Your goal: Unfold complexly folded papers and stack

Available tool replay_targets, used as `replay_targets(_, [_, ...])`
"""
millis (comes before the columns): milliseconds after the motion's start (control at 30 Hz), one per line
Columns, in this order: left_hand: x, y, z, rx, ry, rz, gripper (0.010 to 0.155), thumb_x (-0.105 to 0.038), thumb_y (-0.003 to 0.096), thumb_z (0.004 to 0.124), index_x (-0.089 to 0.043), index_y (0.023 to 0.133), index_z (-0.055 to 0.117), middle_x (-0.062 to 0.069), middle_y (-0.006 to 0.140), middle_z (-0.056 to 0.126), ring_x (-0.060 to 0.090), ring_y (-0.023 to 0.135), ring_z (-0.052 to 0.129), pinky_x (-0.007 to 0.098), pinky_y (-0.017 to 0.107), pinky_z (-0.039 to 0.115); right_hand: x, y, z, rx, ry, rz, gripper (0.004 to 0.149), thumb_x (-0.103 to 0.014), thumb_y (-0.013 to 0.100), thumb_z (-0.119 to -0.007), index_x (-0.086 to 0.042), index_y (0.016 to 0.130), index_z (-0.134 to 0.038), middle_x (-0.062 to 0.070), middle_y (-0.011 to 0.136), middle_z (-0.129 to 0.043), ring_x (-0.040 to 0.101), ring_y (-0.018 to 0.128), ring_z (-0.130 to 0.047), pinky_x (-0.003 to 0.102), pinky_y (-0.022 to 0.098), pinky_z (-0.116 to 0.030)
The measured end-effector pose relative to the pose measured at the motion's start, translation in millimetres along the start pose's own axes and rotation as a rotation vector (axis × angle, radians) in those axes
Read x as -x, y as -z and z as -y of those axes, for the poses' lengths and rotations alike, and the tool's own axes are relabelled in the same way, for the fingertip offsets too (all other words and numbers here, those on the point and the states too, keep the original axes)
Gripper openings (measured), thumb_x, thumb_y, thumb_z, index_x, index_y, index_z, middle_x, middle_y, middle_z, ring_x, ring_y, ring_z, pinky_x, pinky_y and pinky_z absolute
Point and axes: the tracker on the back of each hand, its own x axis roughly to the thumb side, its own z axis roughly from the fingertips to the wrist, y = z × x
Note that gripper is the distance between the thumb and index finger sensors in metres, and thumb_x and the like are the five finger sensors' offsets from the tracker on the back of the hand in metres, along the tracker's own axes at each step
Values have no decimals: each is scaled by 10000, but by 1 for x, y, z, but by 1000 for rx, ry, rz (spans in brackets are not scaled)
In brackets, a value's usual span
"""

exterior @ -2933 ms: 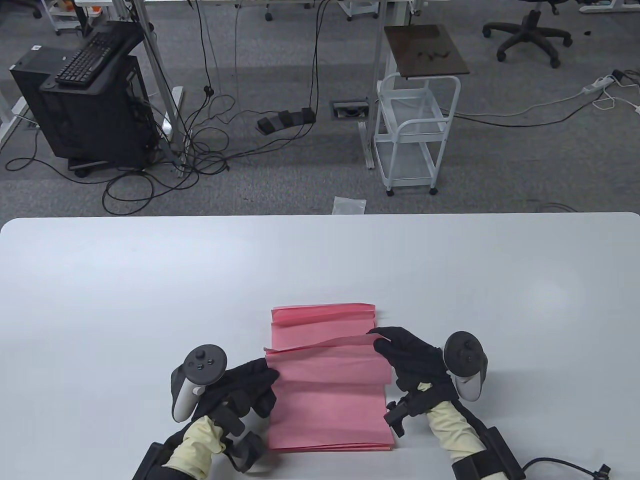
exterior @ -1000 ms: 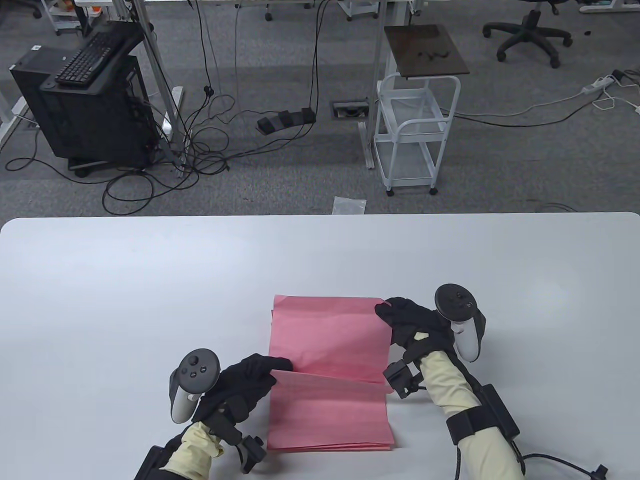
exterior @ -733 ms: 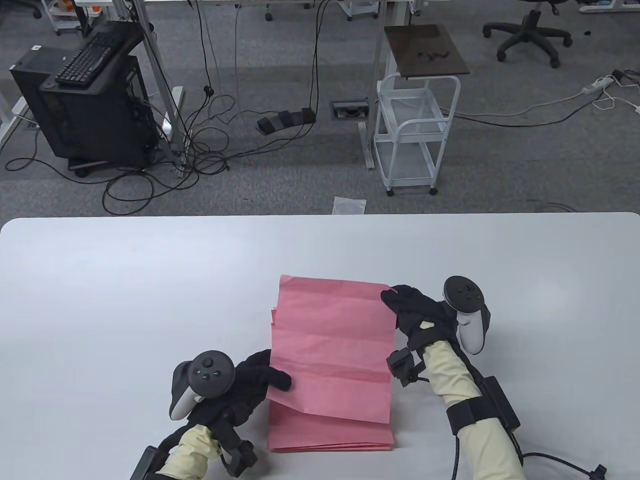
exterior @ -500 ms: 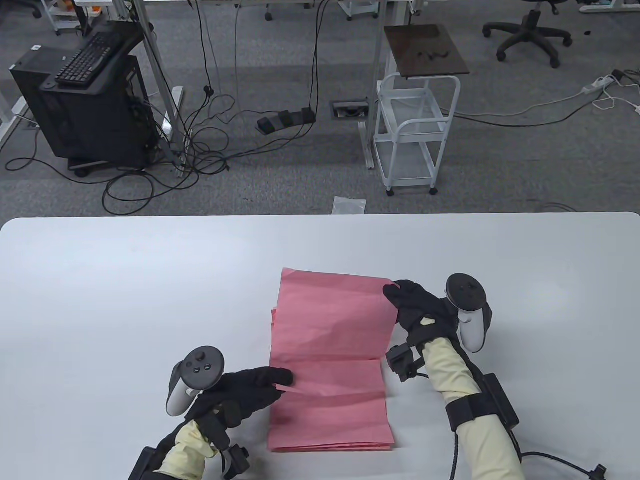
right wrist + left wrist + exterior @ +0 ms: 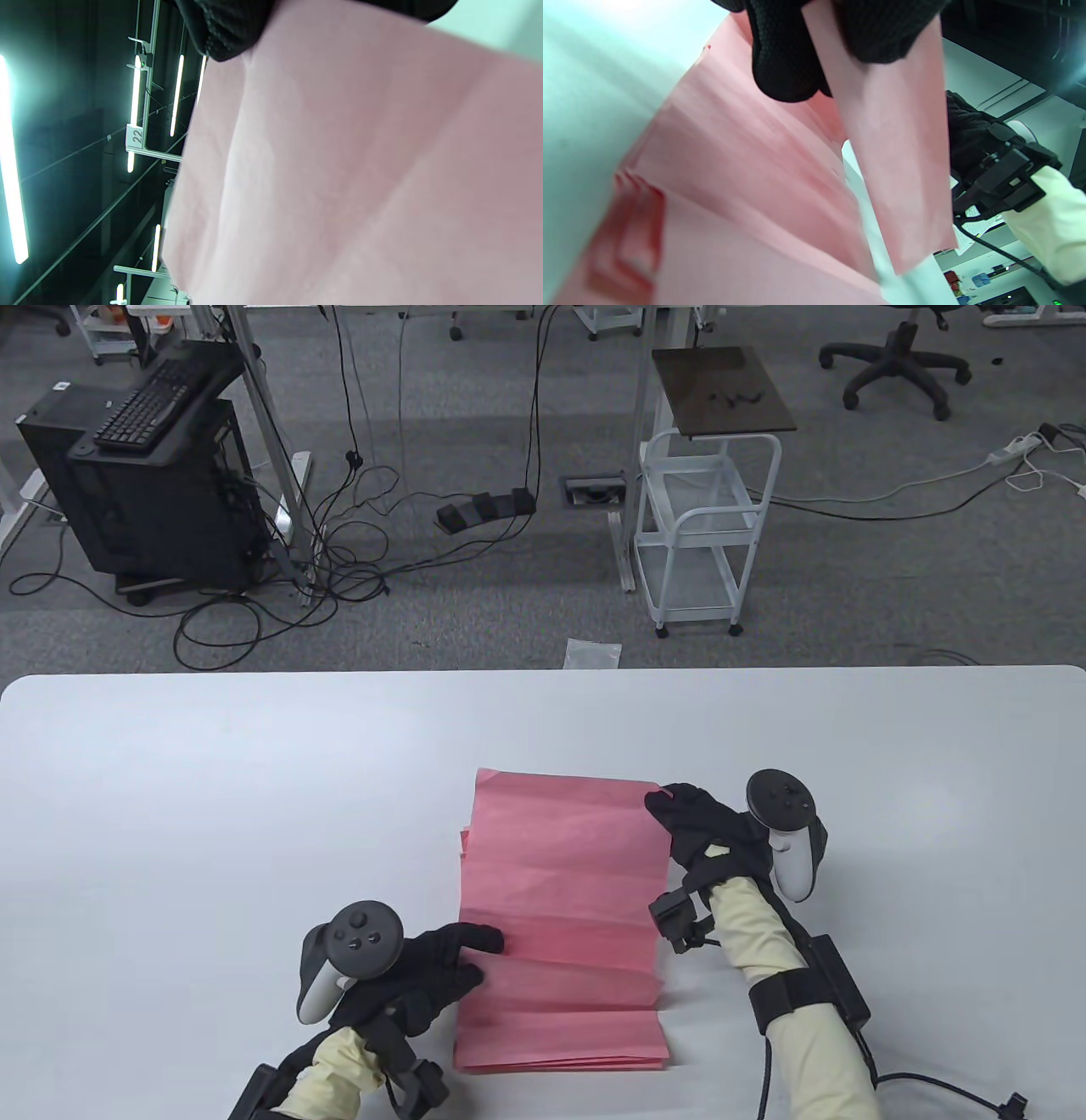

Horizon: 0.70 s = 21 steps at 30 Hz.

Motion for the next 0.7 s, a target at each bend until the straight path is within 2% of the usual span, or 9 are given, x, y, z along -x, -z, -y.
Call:
replay_targets(67, [-3, -2, 2, -31, 52, 12, 360, -301, 518, 790, -271, 877, 787, 53, 946, 817, 304, 891, 858, 543, 790, 448, 3, 3, -2, 3, -2, -18, 386, -313, 504, -730, -69, 788, -824, 62, 612, -914, 298, 435, -926, 582, 695, -528])
replay_targets(100, [-6, -3, 4, -21, 78, 25, 363, -326, 527, 780, -277, 886, 778, 142, 1122, 599, 419, 1023, 655, 588, 785, 384, 5, 4, -3, 2, -7, -31, 386, -312, 504, -730, -68, 787, -824, 62, 613, -914, 298, 436, -926, 581, 696, -528])
replay_targets(133, [-7, -3, 5, -7, 98, 35, 371, -354, 549, 741, -311, 918, 743, 212, 1196, 239, 514, 1074, 310, 650, 754, 241, 7, 6, -3, 2, -12, -39, 386, -313, 505, -729, -69, 788, -824, 62, 613, -914, 299, 437, -926, 580, 697, -526])
replay_targets(167, [-8, -2, 6, 15, 130, 50, 384, -367, 564, 707, -321, 945, 718, 133, 1170, -10, 477, 1033, 0, 620, 739, 85, 9, 8, -4, 3, -22, -50, 386, -313, 504, -729, -68, 787, -824, 62, 613, -914, 300, 436, -926, 579, 697, -526])
replay_targets(200, [-10, -3, 6, 29, 171, 92, 384, -368, 570, 695, -332, 953, 704, -19, 1137, -118, 381, 1008, -143, 579, 735, 3, 11, 10, -5, 6, -31, -61, 386, -313, 504, -729, -69, 788, -824, 61, 614, -914, 299, 438, -925, 579, 699, -525])
replay_targets(267, [-13, -2, 4, 32, 245, 146, 384, -391, 564, 699, -342, 943, 731, -15, 1146, -96, 372, 1005, -152, 580, 728, -3, 15, 13, -8, 10, -44, -77, 387, -314, 503, -729, -69, 788, -824, 62, 614, -913, 299, 439, -924, 579, 699, -524])
replay_targets(367, [-10, 1, 6, 206, 227, 115, 398, -394, 561, 714, -296, 943, 768, 20, 1199, 42, 366, 1022, -133, 587, 699, -34, 22, 19, -15, 0, -72, -100, 386, -313, 503, -730, -70, 786, -825, 62, 614, -913, 300, 439, -924, 580, 700, -523])
replay_targets(467, [-1, 3, 11, 282, 196, 75, 422, -409, 565, 705, -258, 951, 785, 15, 1204, 58, 361, 1012, -153, 585, 678, -59, 28, 23, -23, -13, -102, -113, 387, -313, 499, -733, -69, 785, -827, 63, 612, -914, 301, 440, -924, 582, 698, -523])
replay_targets(700, [13, 7, 26, 406, 167, 2, 624, -567, 574, 526, -172, 987, 778, -21, 1192, 2, 337, 989, -213, 580, 655, -97, 41, 28, -33, -34, -119, -125, 389, -312, 497, -734, -66, 784, -828, 66, 614, -915, 305, 443, -924, 588, 696, -521])
